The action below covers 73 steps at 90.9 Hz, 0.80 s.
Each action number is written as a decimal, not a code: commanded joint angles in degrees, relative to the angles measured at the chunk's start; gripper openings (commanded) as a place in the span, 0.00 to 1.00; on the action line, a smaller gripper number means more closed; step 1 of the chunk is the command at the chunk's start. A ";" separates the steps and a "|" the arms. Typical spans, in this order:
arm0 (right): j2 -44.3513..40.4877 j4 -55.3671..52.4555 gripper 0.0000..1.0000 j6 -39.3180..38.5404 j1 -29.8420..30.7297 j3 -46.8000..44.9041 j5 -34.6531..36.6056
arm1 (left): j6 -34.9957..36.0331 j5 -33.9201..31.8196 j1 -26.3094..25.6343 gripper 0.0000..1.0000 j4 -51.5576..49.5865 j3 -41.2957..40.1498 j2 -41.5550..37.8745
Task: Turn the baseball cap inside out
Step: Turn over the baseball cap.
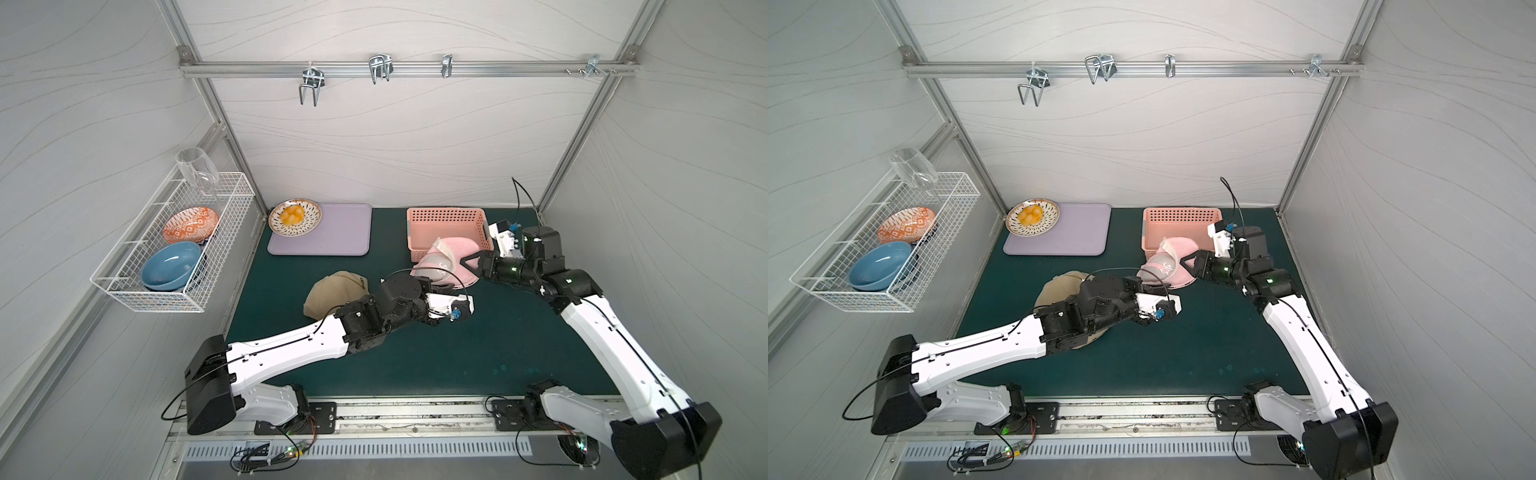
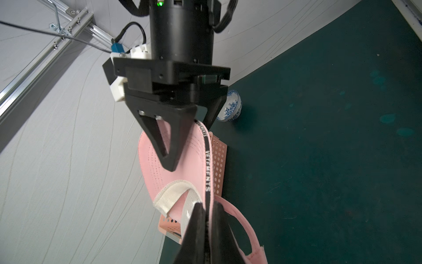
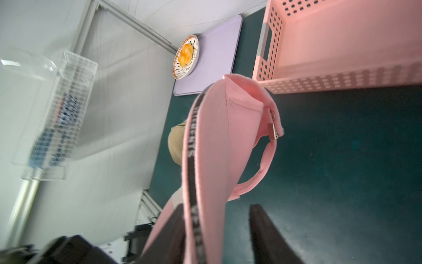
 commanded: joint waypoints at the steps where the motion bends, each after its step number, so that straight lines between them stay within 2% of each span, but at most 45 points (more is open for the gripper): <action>1: 0.56 2.18 0.16 -1.58 0.32 0.43 -1.33 | -2.66 1.45 -0.36 0.00 5.55 0.52 -2.20; 3: 0.81 2.26 0.11 -2.07 0.31 0.76 -1.85 | -3.44 1.44 -0.30 0.03 5.33 0.44 -2.58; 6: 1.18 2.31 0.05 -3.14 0.25 1.33 -2.85 | -4.89 0.98 -0.28 0.21 4.69 0.48 -3.37; 9: 1.91 1.80 0.00 -4.61 0.23 2.27 -4.18 | -6.45 0.19 0.01 0.42 3.55 0.67 -4.36; 13: 2.98 0.91 0.00 -6.30 0.25 3.64 -6.26 | -8.73 0.15 0.99 0.63 1.14 1.16 -5.95; 18: 4.55 -0.77 0.00 -9.13 0.32 5.52 -9.51 | -11.67 3.76 4.01 0.74 -4.91 2.27 -8.45; 30: 8.66 -5.96 0.00 -15.11 0.95 9.46 -18.18 | -16.22 16.85 13.82 0.83 -17.12 5.36 -13.83; 39: 11.25 -12.59 0.00 -21.88 3.45 13.15 -18.66 | -16.33 26.74 21.32 0.86 -27.01 10.08 -14.24; 47: 13.49 -17.21 0.00 -26.24 6.24 15.71 -18.24 | -15.40 35.42 26.84 0.86 -34.72 15.13 -11.43; 63: 16.13 -20.56 0.00 -29.37 11.22 18.69 -16.01 | -11.53 45.85 29.48 0.85 -47.91 24.13 -4.26; 73: 16.88 -21.78 0.00 -30.74 13.40 20.04 -15.69 | -10.93 48.78 29.74 0.83 -52.43 27.54 0.05</action>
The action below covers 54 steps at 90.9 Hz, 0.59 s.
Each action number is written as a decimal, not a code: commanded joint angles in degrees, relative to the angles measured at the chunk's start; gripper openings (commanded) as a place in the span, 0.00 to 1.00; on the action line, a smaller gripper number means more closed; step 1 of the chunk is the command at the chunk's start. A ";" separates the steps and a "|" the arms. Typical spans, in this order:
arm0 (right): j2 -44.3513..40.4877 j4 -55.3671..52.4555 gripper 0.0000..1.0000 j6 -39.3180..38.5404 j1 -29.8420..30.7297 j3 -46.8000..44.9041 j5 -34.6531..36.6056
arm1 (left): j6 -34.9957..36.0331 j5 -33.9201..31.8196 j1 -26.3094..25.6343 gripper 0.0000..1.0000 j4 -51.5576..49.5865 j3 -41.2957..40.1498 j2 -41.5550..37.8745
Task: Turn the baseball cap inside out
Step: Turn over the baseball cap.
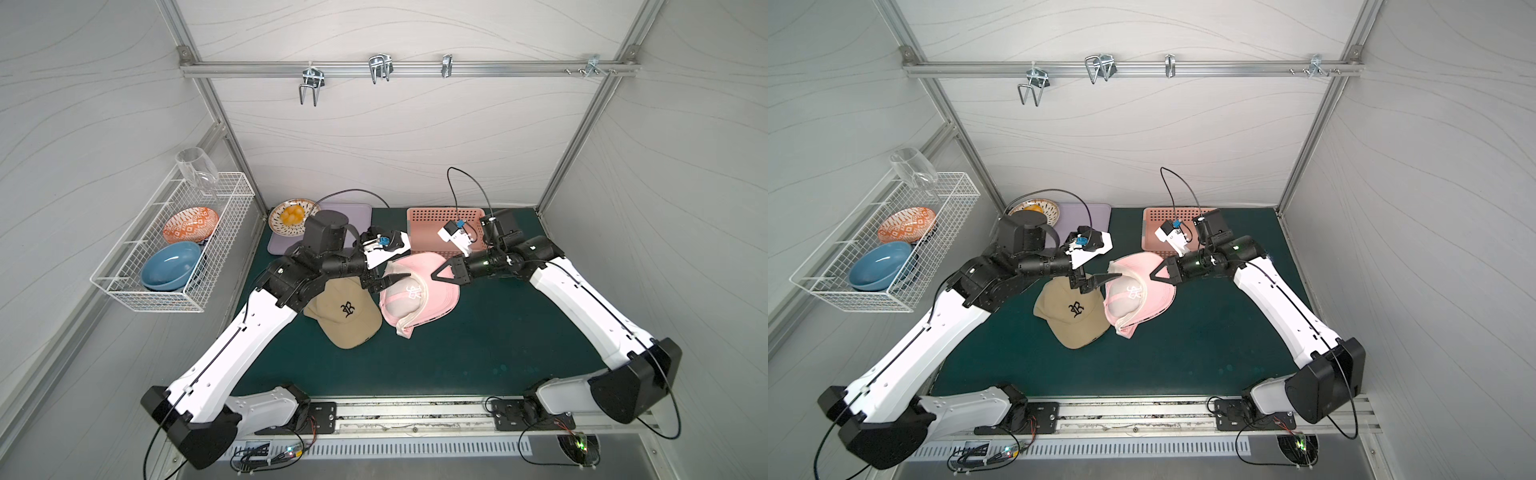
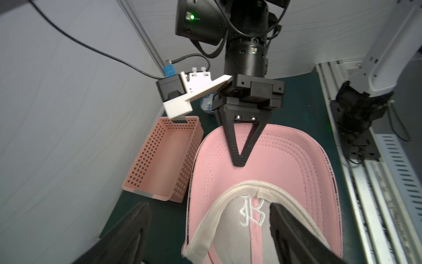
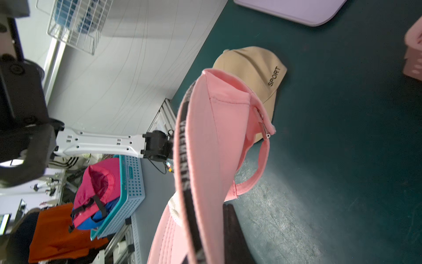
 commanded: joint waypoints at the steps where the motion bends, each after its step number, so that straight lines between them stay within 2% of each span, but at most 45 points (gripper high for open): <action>1: 0.42 -4.18 0.00 -4.43 2.21 2.57 -0.61 | 1.60 8.74 0.54 0.83 -9.90 3.73 4.11; 18: 0.90 -7.58 0.00 -7.04 4.81 4.93 1.76 | 2.85 10.47 0.91 0.79 -11.43 5.27 8.28; 43: 0.52 -9.31 0.00 -8.10 6.63 5.22 3.28 | 1.30 8.49 1.05 0.74 -9.39 5.46 11.23; 54: 0.33 -9.11 0.00 -7.87 6.63 5.11 4.07 | 2.34 10.84 1.05 0.71 -10.50 5.57 11.61</action>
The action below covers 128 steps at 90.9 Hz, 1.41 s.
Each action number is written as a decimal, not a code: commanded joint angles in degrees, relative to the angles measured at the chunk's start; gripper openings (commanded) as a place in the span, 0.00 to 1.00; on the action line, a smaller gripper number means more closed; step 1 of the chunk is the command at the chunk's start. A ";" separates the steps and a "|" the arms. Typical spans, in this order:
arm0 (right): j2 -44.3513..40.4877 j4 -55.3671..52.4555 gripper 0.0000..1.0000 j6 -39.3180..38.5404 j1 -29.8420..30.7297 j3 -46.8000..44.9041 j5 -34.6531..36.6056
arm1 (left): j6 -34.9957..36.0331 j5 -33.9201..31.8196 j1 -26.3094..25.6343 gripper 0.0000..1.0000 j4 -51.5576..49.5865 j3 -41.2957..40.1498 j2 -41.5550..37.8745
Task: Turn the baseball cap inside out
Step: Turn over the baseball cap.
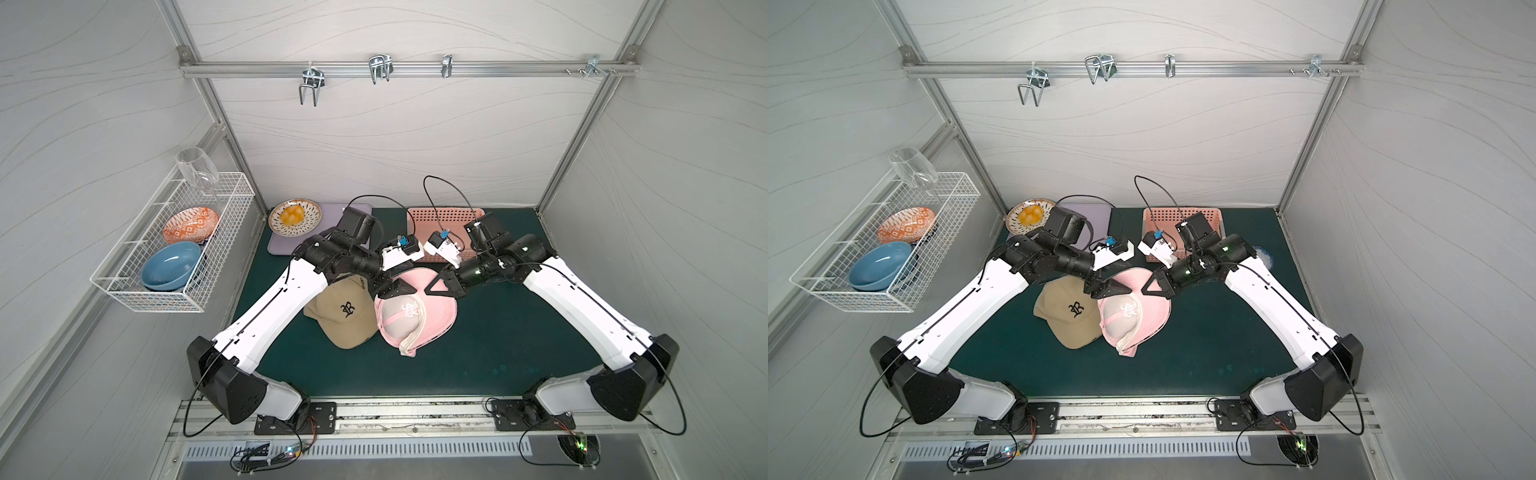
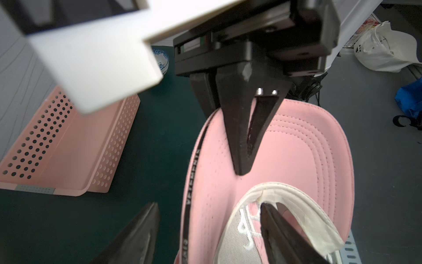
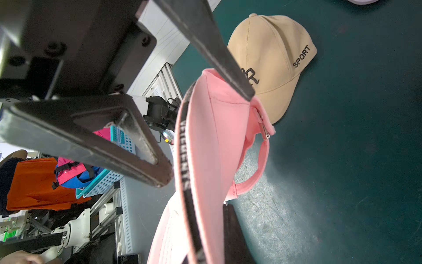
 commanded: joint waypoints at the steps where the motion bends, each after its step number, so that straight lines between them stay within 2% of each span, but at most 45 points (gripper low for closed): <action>1: -0.47 -1.14 0.00 -0.93 0.37 0.92 0.27 | 0.82 3.11 0.26 0.71 -0.28 2.47 0.78; 18: -1.62 -0.13 0.00 -0.44 0.45 0.84 1.15 | 0.14 3.19 0.33 0.71 0.74 1.98 2.74; 26: -2.07 0.11 0.00 -0.43 0.39 0.82 1.45 | -0.13 3.86 0.26 0.63 0.55 2.77 4.26; 31: -2.36 0.29 0.00 -0.27 0.36 0.73 1.74 | -0.41 4.02 0.30 0.51 0.57 3.21 4.90; 42: -3.00 0.86 0.00 0.32 0.09 0.13 3.76 | -1.44 3.41 0.27 0.00 1.29 3.56 5.25; 43: -3.09 0.99 0.01 0.41 -0.04 0.04 4.02 | -1.61 3.37 0.31 0.00 1.70 3.43 5.11; 46: -3.47 1.72 0.08 1.13 -0.52 -0.43 4.53 | -2.48 2.92 0.34 0.00 2.85 2.99 4.69; 52: -4.64 3.70 0.46 3.05 -1.96 -1.47 7.26 | -5.34 0.81 0.27 0.00 6.81 1.25 3.05; 56: -6.05 5.68 0.64 4.68 -3.34 -2.72 9.80 | -8.00 -1.80 0.29 0.00 10.92 -0.39 1.60; 60: -8.53 8.13 0.73 6.97 -5.21 -4.24 12.39 | -11.07 -5.04 0.40 0.00 14.75 -2.48 0.08; 72: -17.02 15.26 0.87 11.42 -9.17 -9.86 22.05 | -24.73 -17.40 0.53 0.00 29.48 -9.01 -5.39; 81: -21.89 18.08 0.89 11.95 -9.40 -12.35 29.39 | -39.10 -26.59 0.60 0.00 37.81 -13.53 -9.44; 87: -23.99 19.12 0.89 12.10 -9.40 -13.50 29.70 | -47.87 -31.20 0.47 0.00 39.89 -15.18 -11.05; 93: -24.84 20.28 0.87 11.98 -9.41 -14.43 24.39 | -55.95 -34.12 0.51 0.00 41.49 -17.03 -12.41; 100: -24.37 22.65 0.82 12.63 -9.13 -15.90 14.23 | -63.49 -34.39 0.47 0.00 45.44 -20.03 -14.02; 106: -23.61 24.83 0.76 13.25 -7.11 -17.13 10.45 | -70.21 -34.27 0.41 0.00 47.86 -21.86 -14.76; 116: -22.73 29.44 0.65 13.10 -0.61 -19.22 13.46 | -76.68 -34.18 -0.47 0.00 49.88 -22.70 -15.10; 128: -20.08 34.85 0.44 13.97 5.02 -21.06 19.03 | -78.71 -35.45 -2.26 0.00 50.10 -22.58 -15.40</action>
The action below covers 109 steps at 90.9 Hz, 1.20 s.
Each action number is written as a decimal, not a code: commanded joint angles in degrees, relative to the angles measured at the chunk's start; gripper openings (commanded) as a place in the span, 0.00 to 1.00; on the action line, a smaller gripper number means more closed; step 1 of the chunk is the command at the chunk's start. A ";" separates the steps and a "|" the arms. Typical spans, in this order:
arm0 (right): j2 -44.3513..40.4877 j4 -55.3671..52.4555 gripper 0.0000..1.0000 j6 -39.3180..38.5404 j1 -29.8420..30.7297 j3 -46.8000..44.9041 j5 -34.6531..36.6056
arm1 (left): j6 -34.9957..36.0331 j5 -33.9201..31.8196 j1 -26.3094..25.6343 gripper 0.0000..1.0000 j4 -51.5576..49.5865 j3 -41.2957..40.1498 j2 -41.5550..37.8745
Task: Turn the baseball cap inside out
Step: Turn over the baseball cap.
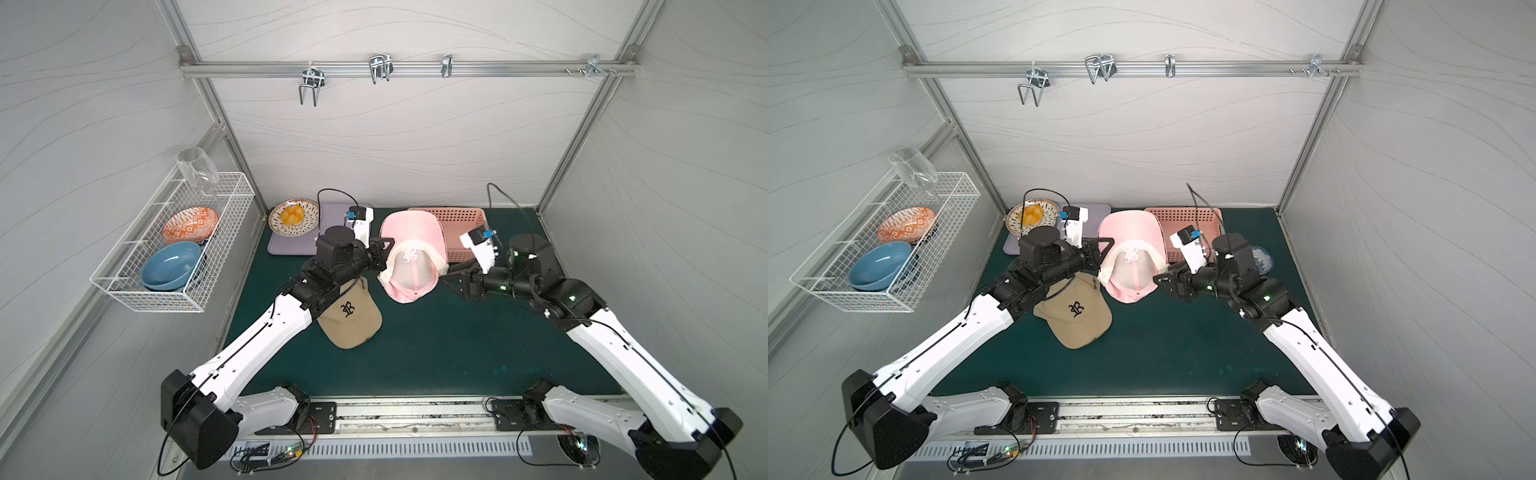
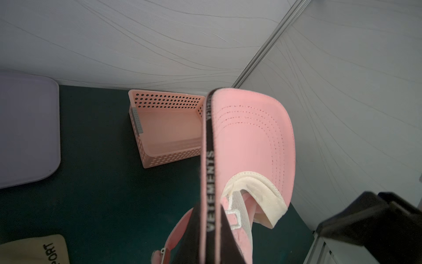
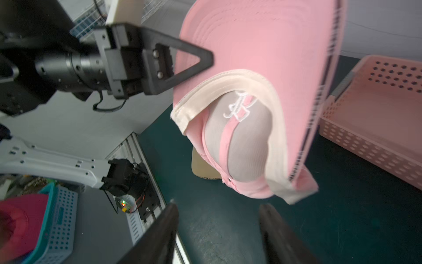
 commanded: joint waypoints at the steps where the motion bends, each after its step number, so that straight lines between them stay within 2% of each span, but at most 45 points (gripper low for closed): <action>1: 1.30 7.41 0.42 1.20 3.31 -0.93 4.23 | -7.90 -1.96 -1.60 0.00 7.41 0.98 -1.31; 11: 2.86 11.85 0.25 2.22 5.65 -2.87 11.88 | -9.77 -2.03 -2.26 0.00 9.45 -0.56 -2.28; 22: 2.93 16.44 0.16 2.94 6.69 -5.10 17.51 | -10.88 -2.17 -2.78 0.00 9.70 -1.67 -2.85; 39: 5.77 18.56 0.14 3.21 7.01 -5.61 21.82 | -13.21 1.07 -3.09 0.00 11.79 -2.51 -2.41; 78: 11.10 23.64 0.11 5.43 8.88 -8.35 34.32 | -24.11 8.34 -4.68 0.00 24.23 -4.53 0.25; 109: 13.52 21.59 0.12 9.60 9.03 -6.86 45.13 | -26.82 10.65 -6.61 0.00 25.38 -3.41 1.11</action>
